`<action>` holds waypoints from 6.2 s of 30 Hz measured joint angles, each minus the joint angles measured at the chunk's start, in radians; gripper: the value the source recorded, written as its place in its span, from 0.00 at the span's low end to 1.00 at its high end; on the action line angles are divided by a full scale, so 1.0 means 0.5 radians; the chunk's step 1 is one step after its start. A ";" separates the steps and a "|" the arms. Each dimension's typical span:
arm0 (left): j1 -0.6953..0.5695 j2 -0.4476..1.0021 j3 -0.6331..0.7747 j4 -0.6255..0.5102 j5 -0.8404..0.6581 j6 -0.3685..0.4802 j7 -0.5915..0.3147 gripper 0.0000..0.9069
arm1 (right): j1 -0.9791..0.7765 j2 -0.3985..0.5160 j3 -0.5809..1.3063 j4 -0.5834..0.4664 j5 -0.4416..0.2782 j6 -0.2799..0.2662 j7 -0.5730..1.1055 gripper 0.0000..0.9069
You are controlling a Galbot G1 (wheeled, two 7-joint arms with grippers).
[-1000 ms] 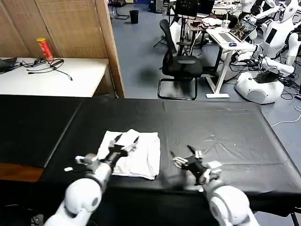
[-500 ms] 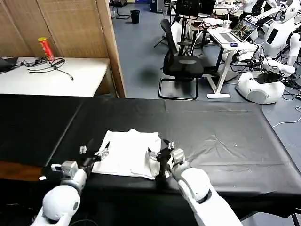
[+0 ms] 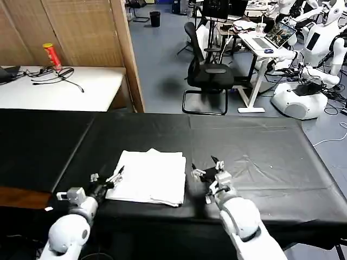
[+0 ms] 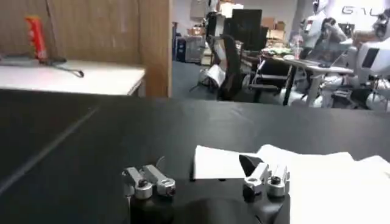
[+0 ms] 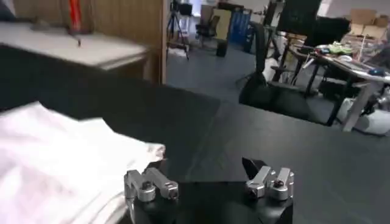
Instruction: Fold and organize the clothes.
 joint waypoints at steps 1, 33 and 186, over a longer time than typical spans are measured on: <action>0.000 -0.010 -0.008 0.020 -0.047 0.003 0.004 0.97 | -0.018 -0.006 0.010 0.029 0.029 0.009 -0.002 0.97; -0.072 0.177 -0.145 0.056 0.057 0.017 0.023 0.00 | -0.099 -0.030 0.129 0.154 0.091 0.104 -0.052 0.97; 1.335 -0.016 -0.217 -0.755 0.462 -0.521 -0.181 0.97 | -1.787 -0.283 0.182 0.631 -0.187 1.211 0.555 0.97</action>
